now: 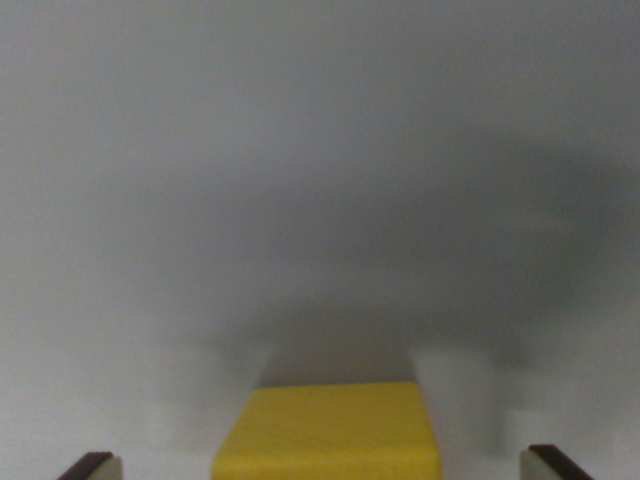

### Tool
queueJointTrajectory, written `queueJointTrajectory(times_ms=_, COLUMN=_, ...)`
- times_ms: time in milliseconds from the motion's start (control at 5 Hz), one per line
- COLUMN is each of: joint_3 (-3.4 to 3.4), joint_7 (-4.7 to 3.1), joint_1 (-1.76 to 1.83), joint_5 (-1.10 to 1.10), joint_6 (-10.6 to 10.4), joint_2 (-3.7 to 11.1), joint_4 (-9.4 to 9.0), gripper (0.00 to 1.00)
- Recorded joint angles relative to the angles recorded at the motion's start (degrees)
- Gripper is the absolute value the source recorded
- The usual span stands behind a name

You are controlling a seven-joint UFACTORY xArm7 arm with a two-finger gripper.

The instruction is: Pick yellow cube

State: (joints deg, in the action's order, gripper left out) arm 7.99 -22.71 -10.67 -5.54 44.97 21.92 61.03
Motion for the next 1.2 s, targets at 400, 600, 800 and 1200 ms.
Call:
queueJointTrajectory(times_ms=400, joint_3=0.21, joint_7=-0.51, joint_1=-0.23, joint_5=-0.13, joint_6=-1.00, joint_2=0.49, joint_4=-0.64, gripper=0.00)
queueJointTrajectory(times_ms=600, joint_3=0.37, joint_7=-0.88, joint_1=-0.41, joint_5=-0.22, joint_6=-1.73, joint_2=0.84, joint_4=-1.11, gripper=0.00)
queueJointTrajectory(times_ms=800, joint_3=0.37, joint_7=-0.88, joint_1=-0.41, joint_5=-0.22, joint_6=-1.73, joint_2=0.84, joint_4=-1.11, gripper=0.00)
queueJointTrajectory(times_ms=1200, joint_3=0.43, joint_7=-1.03, joint_1=-0.48, joint_5=-0.26, joint_6=-2.03, joint_2=0.99, joint_4=-1.30, gripper=0.00)
